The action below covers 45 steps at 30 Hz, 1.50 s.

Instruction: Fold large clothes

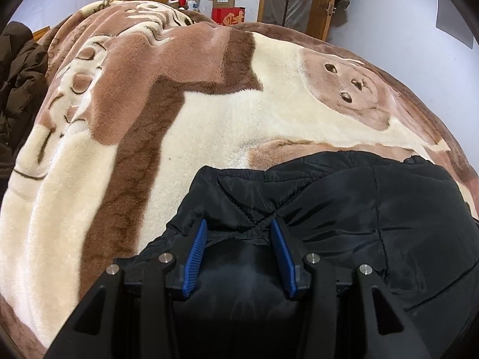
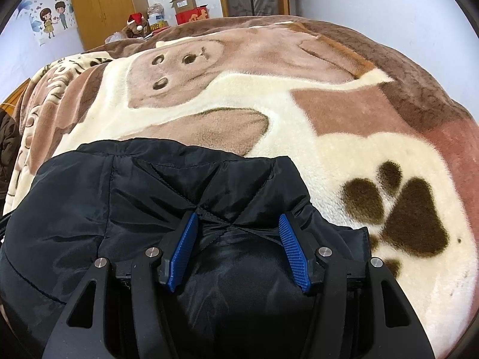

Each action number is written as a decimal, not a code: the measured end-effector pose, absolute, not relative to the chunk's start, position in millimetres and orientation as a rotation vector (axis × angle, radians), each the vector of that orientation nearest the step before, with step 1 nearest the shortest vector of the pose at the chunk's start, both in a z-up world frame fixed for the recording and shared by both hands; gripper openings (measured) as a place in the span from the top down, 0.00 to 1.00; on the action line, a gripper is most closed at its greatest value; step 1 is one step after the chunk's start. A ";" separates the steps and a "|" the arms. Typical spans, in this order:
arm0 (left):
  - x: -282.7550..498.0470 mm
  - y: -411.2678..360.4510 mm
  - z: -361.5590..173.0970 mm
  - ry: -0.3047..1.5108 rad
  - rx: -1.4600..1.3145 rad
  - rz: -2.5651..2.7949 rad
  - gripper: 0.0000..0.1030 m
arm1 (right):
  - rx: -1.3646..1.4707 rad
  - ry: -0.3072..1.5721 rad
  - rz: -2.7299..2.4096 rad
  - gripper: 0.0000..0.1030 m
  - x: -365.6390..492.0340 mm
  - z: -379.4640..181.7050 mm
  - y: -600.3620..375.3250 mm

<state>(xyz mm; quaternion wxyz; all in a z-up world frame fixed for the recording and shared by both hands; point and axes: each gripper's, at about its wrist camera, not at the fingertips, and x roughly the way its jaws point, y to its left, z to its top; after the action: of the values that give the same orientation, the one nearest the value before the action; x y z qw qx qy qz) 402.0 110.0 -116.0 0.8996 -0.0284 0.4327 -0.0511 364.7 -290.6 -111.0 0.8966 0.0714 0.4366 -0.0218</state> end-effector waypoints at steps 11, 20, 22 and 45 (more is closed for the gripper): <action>345.5 169.0 -50.4 0.831 -0.156 -0.123 0.54 | 0.153 0.781 0.010 0.44 302.3 -37.9 -290.1; 297.7 194.0 -100.9 0.929 -0.234 -0.112 0.42 | 0.174 0.874 -0.044 0.33 259.2 -79.2 -310.4; 299.6 194.5 -106.3 0.928 -0.262 -0.107 0.37 | 0.197 0.878 -0.047 0.28 259.9 -82.9 -317.9; 316.2 200.5 -144.9 0.996 -0.430 -0.195 0.20 | 0.572 0.998 0.101 0.14 276.6 -142.1 -367.9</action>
<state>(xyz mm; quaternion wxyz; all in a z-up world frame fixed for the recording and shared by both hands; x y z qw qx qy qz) 316.2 200.5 -144.9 0.8519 -0.2044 0.4731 -0.0926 276.6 -367.9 -142.1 0.8378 0.2704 0.4718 0.0477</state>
